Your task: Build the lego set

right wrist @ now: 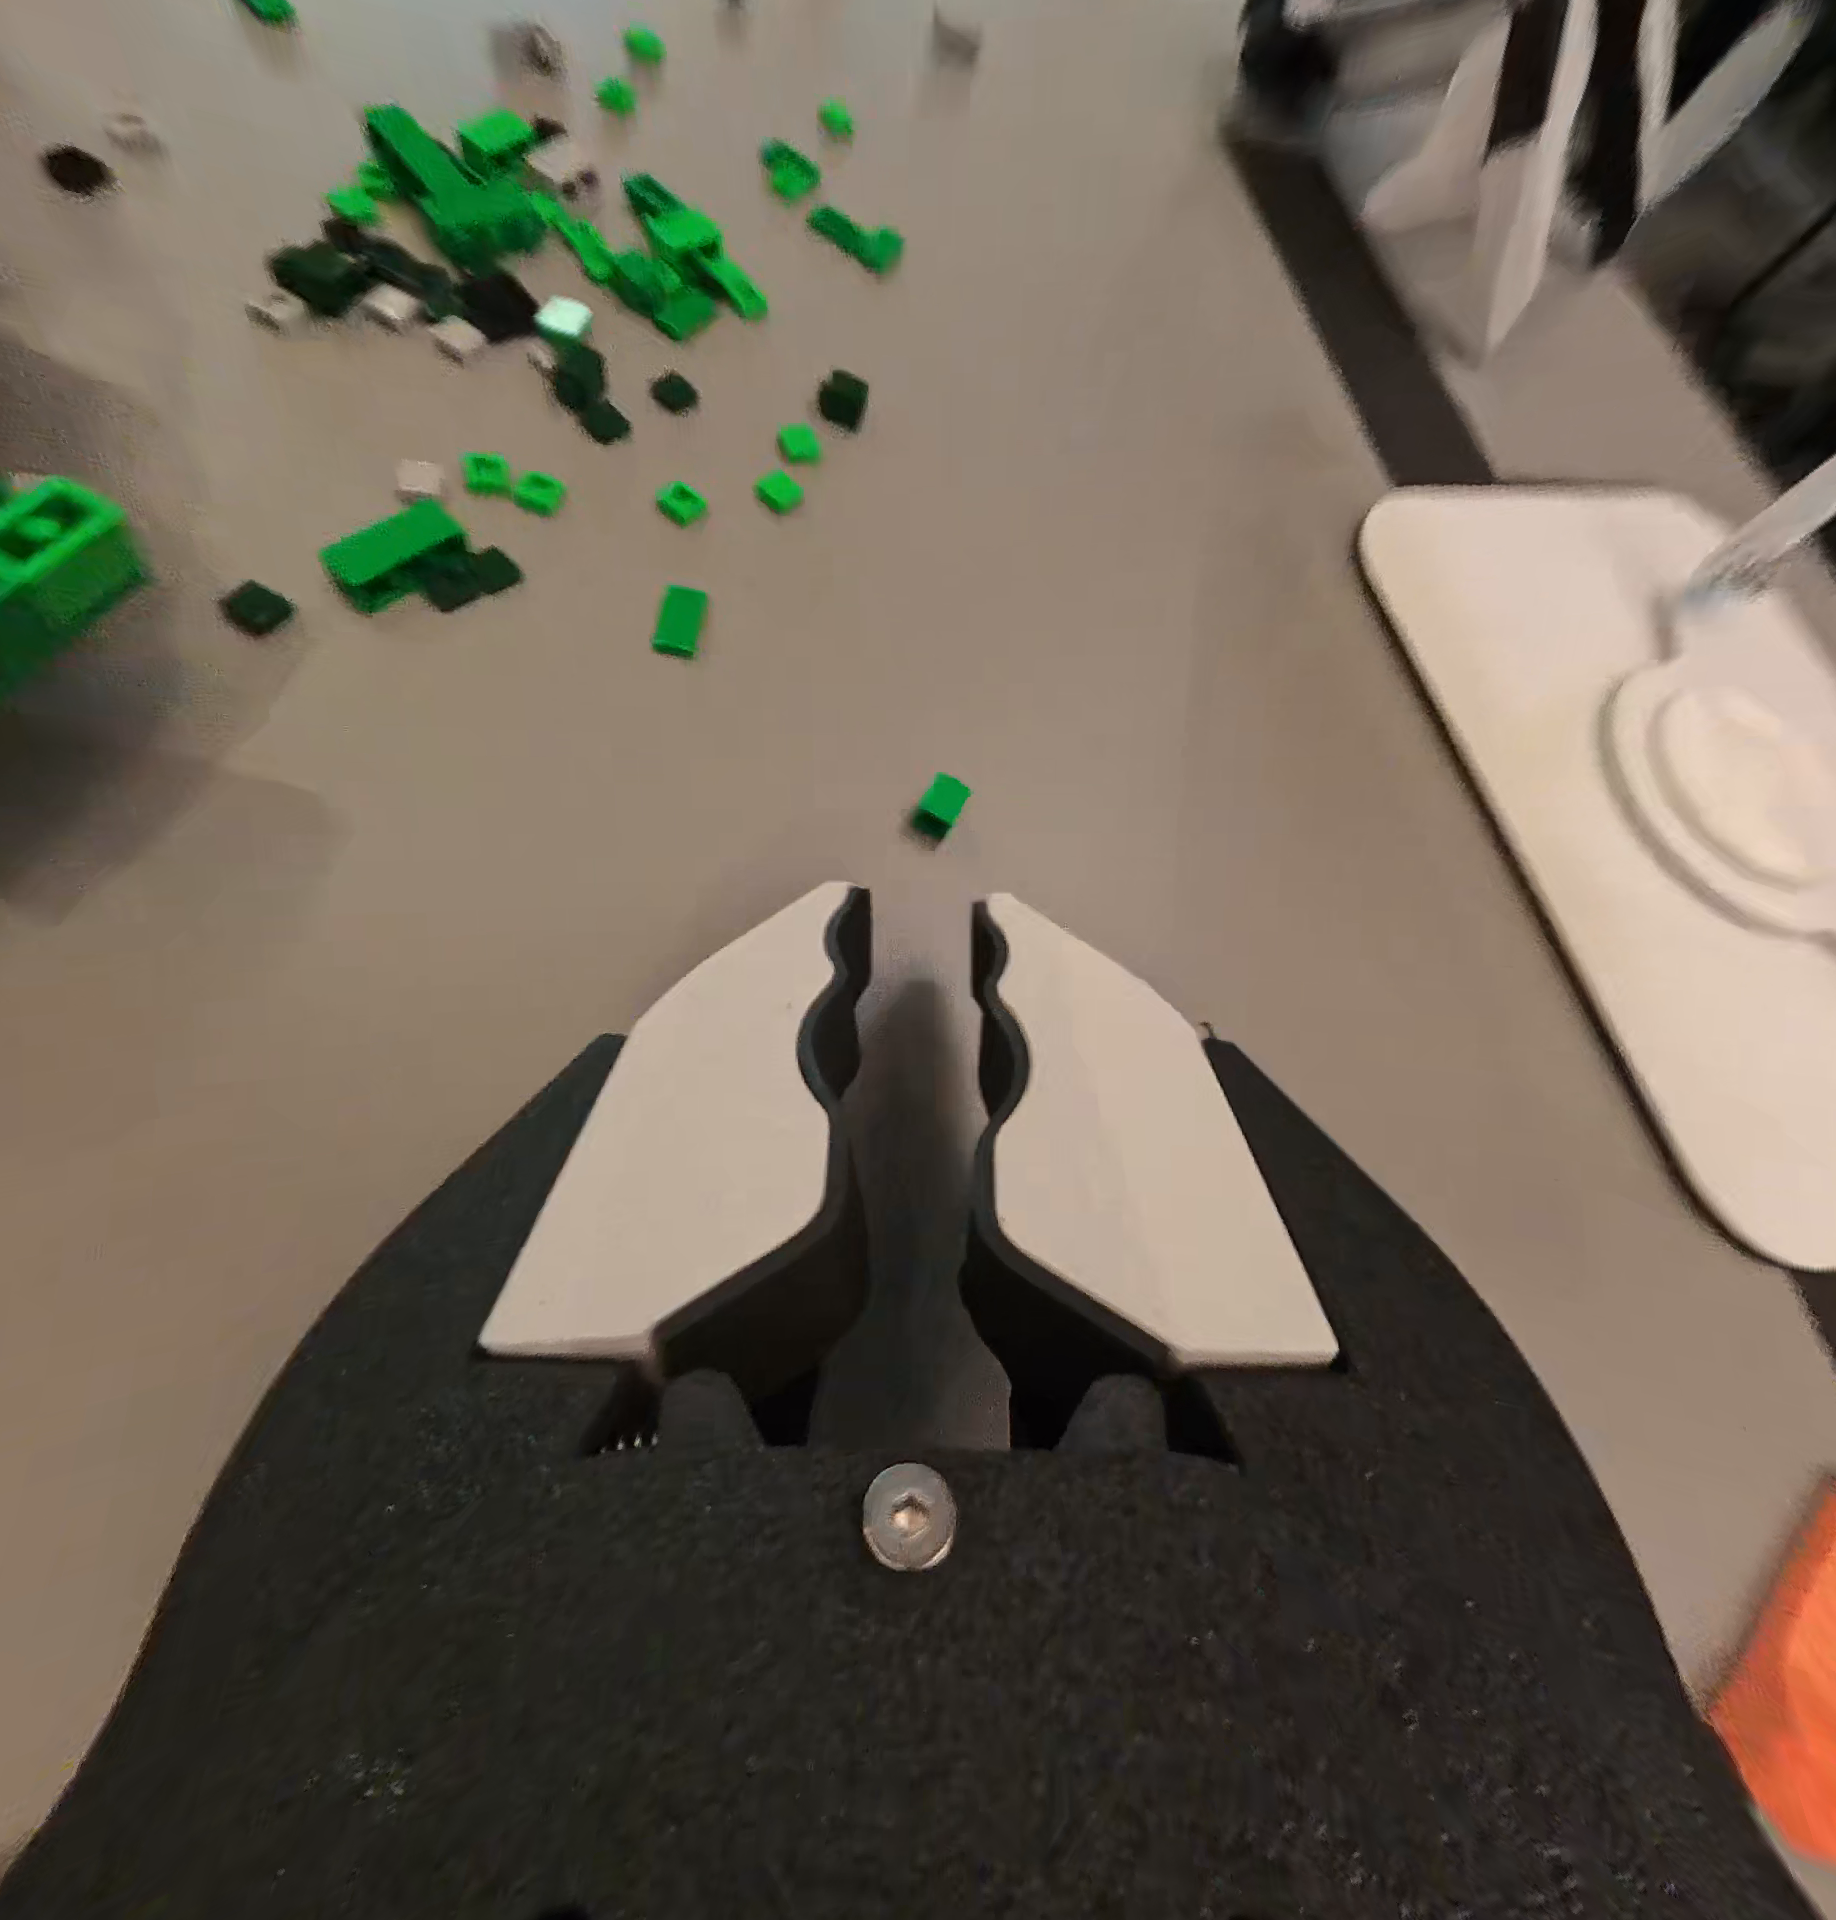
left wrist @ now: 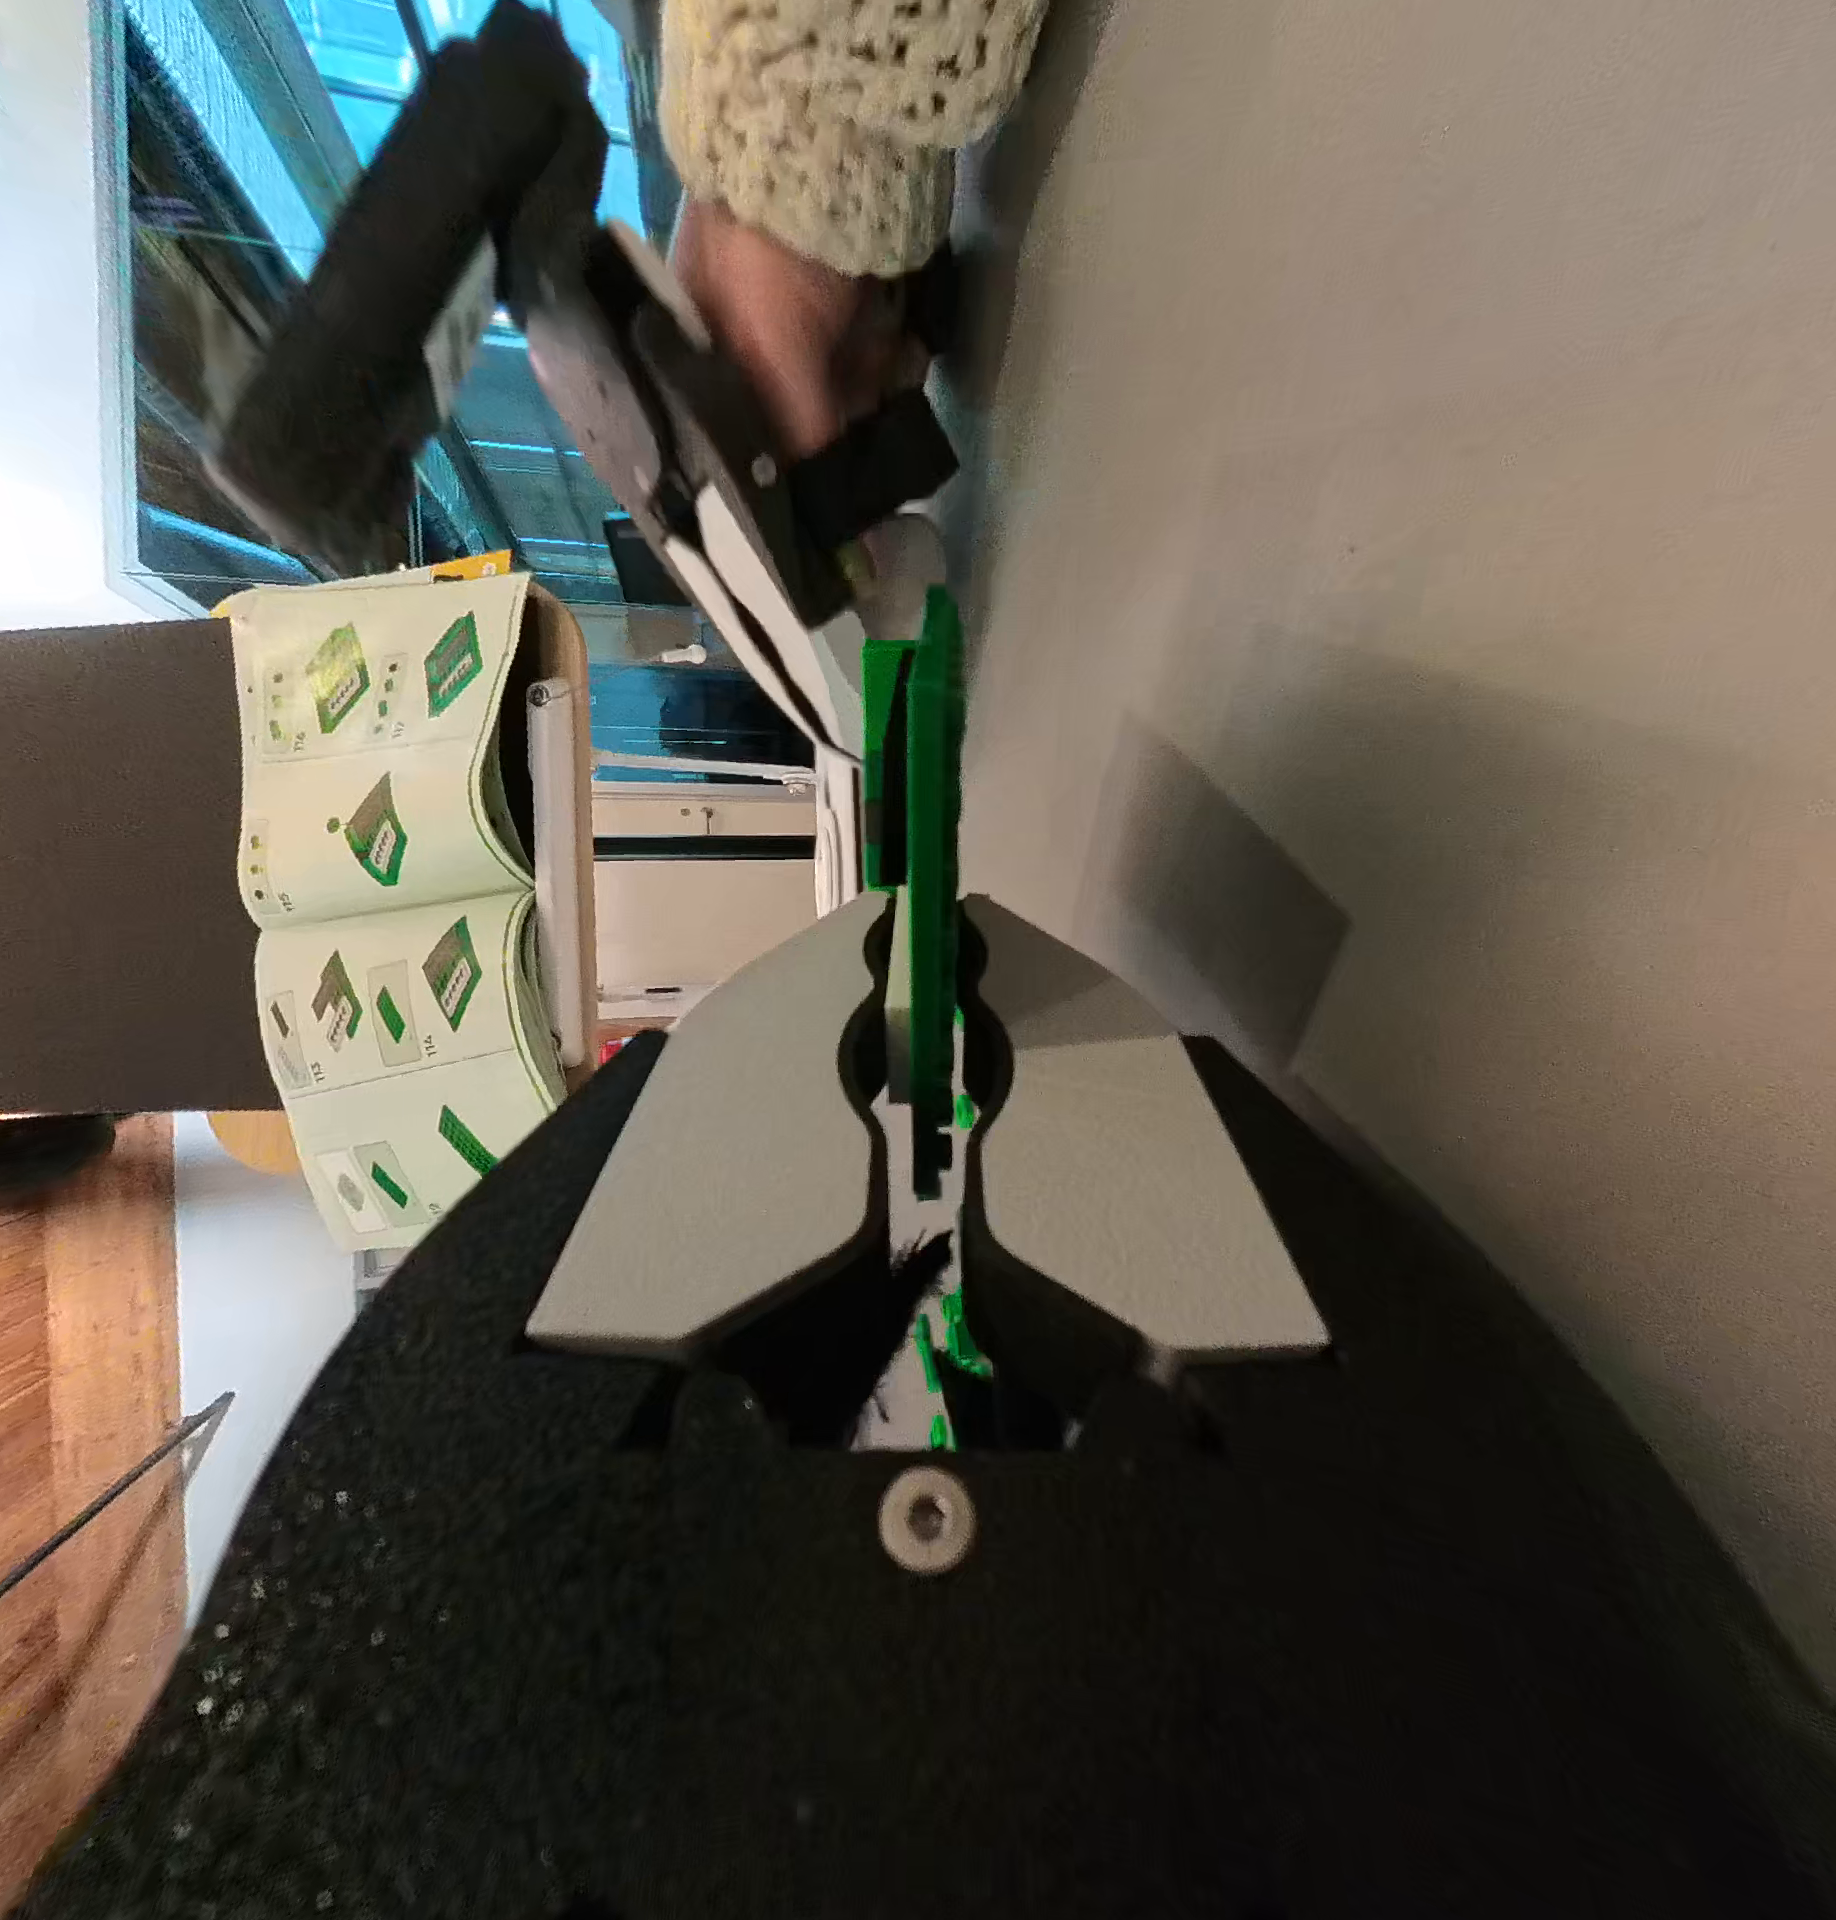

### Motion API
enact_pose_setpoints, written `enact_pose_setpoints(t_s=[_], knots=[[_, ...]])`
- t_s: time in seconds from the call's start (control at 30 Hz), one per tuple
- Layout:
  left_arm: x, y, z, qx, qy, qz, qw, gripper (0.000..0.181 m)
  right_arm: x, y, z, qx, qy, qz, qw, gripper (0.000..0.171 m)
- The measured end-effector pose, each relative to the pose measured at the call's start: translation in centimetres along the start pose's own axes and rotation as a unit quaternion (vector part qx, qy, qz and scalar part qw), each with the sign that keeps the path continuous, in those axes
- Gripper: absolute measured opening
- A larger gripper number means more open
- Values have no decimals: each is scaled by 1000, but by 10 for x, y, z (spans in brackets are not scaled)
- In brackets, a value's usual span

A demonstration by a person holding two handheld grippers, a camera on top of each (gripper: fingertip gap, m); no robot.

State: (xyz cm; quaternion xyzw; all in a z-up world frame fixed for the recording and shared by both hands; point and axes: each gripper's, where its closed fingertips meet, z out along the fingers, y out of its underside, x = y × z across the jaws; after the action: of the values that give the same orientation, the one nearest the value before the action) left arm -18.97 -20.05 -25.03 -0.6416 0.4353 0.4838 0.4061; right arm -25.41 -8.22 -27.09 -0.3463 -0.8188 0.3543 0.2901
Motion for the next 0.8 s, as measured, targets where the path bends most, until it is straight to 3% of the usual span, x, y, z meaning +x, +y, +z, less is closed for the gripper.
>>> enact_pose_setpoints(t_s=[0.1, 0.2, 0.27, 0.37, 0.63, 0.8], knots=[[0, 1, 0, -7, 0, 3, 1000, 8, 8, 0, 10, -18, -25, 75, 997, 26], [1, 2, 0, -10, 3, 0, 1000, 8, 5, -13, 10, 15, -20, 108, 994, 25], [1, 2, -1, -13, 5, -2, 1000, 8, 7, -19, 14, 23, 4, 119, 993, 23], [1, 2, -1, -13, 9, -5, 1000, 8, 3, -7, 25, -40, 6, 116, 992, 19], [3, 4, -1, -15, 19, -22, 999, 8, 3, -9, 27, -44, 41, 145, 988, 16], [3, 4, -1, -15, 21, -23, 999, 8, -1, -9, 27, -46, 35, 152, 987, 4]])
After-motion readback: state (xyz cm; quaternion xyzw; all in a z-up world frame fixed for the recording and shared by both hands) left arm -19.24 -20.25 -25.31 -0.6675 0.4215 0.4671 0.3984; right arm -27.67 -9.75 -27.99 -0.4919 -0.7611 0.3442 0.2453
